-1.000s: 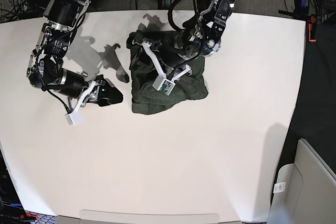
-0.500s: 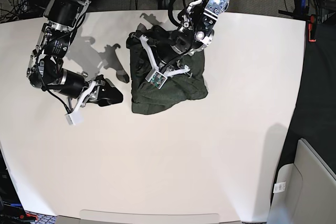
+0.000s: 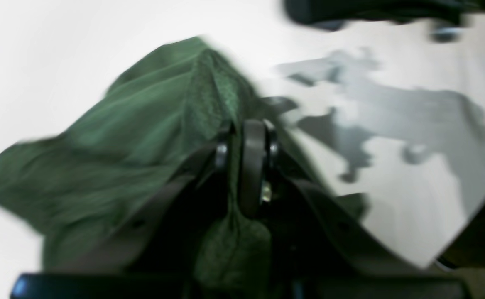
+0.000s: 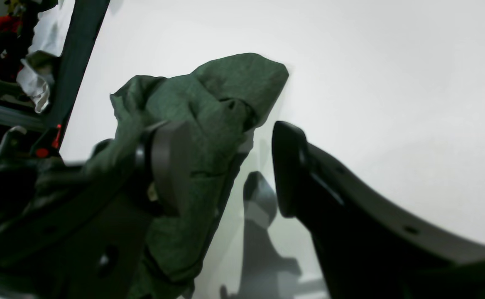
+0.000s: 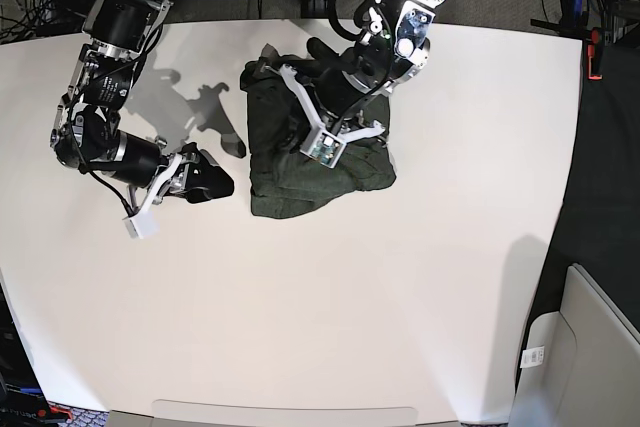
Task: Fold the T-shirt properly
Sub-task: 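Grasp the bundle's edge with the left gripper and lift it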
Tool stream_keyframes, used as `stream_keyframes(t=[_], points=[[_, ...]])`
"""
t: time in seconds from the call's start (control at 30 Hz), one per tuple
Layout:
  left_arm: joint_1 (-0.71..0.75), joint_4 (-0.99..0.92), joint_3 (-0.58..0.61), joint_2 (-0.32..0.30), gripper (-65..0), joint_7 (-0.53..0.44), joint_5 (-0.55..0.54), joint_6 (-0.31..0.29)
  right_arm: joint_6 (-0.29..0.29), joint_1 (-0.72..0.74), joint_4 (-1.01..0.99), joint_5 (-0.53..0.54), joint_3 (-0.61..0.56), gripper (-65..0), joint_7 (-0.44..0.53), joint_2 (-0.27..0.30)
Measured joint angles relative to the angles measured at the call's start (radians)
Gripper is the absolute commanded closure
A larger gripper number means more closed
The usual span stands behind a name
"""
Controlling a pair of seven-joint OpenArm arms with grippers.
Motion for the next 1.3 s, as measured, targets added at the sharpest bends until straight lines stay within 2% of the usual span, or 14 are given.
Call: stream_keyframes(t=[0.37,0.5,0.8,0.97,1.2,1.3], points=[[0.093,0.100,-0.205,0.002,-1.6,-0.005,0.001,0.004,0.000,0.005,0.000,0.000,0.002,-32.4,0.001,0.001],[0.145,0.146,-0.243,0.003,-1.6,-0.005,0.000,0.000,0.000,0.006,0.000,-0.003,0.000,-32.4,0.000,0.001],[0.266,0.164,-0.258,0.005,-1.5,-0.007,0.000,0.001,0.000,0.006,-0.002,-0.006,-0.003,-32.4,0.000,0.001],[0.328,0.164,-0.259,0.005,-1.5,-0.061,-0.001,0.000,0.000,0.006,-0.002,-0.006,-0.004,-32.4,0.000,0.001],[0.343,0.176,-0.272,0.005,-1.6,-0.066,-0.001,0.000,0.000,0.010,-0.002,-0.007,-0.006,-32.4,0.000,0.000],[0.361,0.178,-0.275,0.005,-1.8,-0.071,0.000,0.000,0.000,0.013,-0.002,-0.010,-0.043,-32.4,0.000,0.001]])
